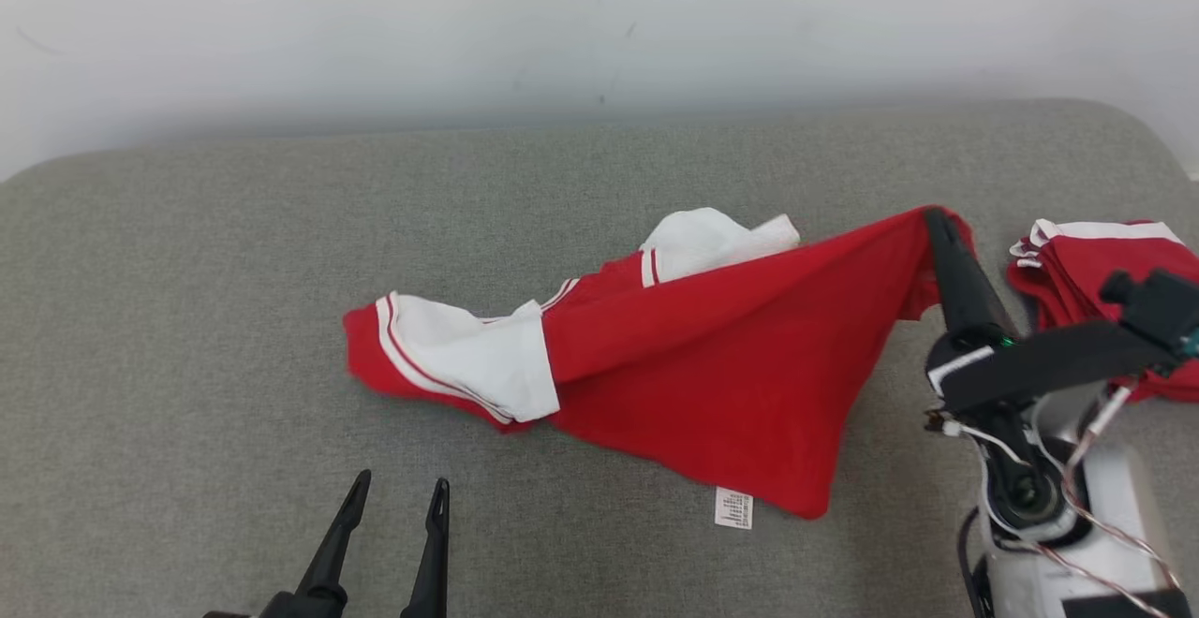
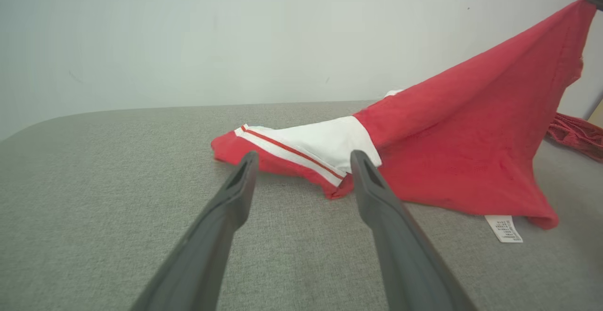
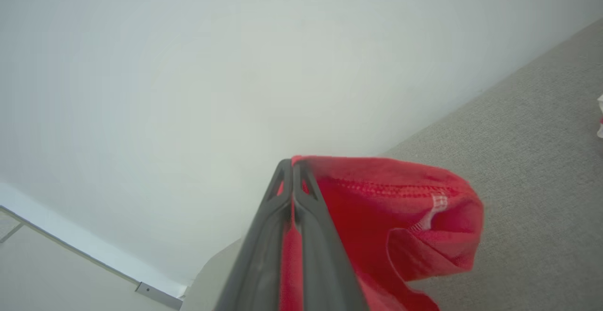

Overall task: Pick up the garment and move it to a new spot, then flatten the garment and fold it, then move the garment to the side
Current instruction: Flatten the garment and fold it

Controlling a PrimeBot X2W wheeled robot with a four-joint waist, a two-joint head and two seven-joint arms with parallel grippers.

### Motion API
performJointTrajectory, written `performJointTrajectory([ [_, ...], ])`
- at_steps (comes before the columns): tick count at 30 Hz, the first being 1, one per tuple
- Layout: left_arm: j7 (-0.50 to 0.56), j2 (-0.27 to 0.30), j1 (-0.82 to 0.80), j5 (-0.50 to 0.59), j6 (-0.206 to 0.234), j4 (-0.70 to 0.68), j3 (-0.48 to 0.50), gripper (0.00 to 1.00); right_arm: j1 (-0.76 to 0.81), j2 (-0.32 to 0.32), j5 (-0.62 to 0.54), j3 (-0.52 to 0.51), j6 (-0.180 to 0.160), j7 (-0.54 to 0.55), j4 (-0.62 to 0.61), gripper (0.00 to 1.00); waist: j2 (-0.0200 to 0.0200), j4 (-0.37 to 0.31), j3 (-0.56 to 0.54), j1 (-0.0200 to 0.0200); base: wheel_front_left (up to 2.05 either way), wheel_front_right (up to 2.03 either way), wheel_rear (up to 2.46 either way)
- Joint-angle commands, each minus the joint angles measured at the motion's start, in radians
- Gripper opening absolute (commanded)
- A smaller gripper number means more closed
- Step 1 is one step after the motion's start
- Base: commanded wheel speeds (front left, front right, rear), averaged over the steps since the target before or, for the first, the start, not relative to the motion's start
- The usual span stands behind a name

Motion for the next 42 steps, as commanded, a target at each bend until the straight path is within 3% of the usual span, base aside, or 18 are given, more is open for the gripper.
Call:
performJointTrajectory([
  [1,-0.003,-0.001,0.011,0.000,-0.001,0.002,0.000,1.00,0.033,0.002,0.010,-0.007,-0.002,0.010,-0.026,0.00,0.0000,0.002,-0.004,0.0000,0.00,0.00,0.00],
  [10,-0.003,-0.001,0.026,-0.006,0.001,-0.004,-0.005,1.00,0.162,0.002,0.054,-0.068,-0.002,0.107,-0.332,0.00,0.0000,0.016,-0.019,0.0000,0.00,0.00,0.00],
  [13,-0.003,-0.001,0.029,-0.007,0.001,-0.007,-0.006,1.00,0.167,0.002,0.024,-0.123,-0.002,0.129,-0.343,0.00,0.0000,0.020,-0.017,0.0000,0.00,0.00,0.00],
  [18,-0.003,-0.001,0.005,-0.013,0.002,-0.010,-0.021,1.00,0.031,0.003,-0.199,-0.204,-0.002,0.127,-0.165,0.00,0.0000,0.047,0.006,0.0000,0.00,0.00,0.00],
  [22,-0.003,-0.001,-0.011,-0.019,0.004,-0.010,-0.032,1.00,-0.124,-0.004,-0.304,-0.206,-0.002,0.076,0.030,0.00,0.0000,0.079,0.036,0.0000,0.00,0.00,0.00],
  [29,-0.003,-0.001,-0.051,-0.031,0.008,-0.006,-0.060,1.00,-0.356,-0.070,-0.381,-0.164,-0.002,-0.017,0.350,0.00,0.0000,0.167,0.105,0.0000,0.00,0.00,0.00],
  [32,-0.003,-0.001,-0.066,-0.035,0.012,-0.009,-0.066,1.00,-0.412,-0.097,-0.406,-0.185,-0.002,-0.054,0.430,0.00,0.0000,0.193,0.129,0.0000,0.00,0.00,0.00],
  [36,-0.003,-0.001,-0.088,-0.044,0.015,-0.014,-0.079,1.00,-0.507,-0.125,-0.445,-0.315,-0.002,-0.149,0.592,0.00,0.0000,0.234,0.162,0.0000,0.00,0.00,0.00],
  [37,-0.003,-0.001,-0.090,-0.043,0.016,-0.014,-0.080,1.00,-0.530,-0.121,-0.440,-0.353,-0.002,-0.166,0.633,1.00,0.0000,0.239,0.167,0.0000,0.00,0.00,0.00],
  [42,-0.003,-0.001,-0.090,-0.042,0.024,-0.014,-0.073,1.00,-0.586,-0.129,-0.447,-0.439,-0.002,-0.240,0.756,1.00,0.0000,0.235,0.170,0.0000,0.00,0.00,0.00],
])
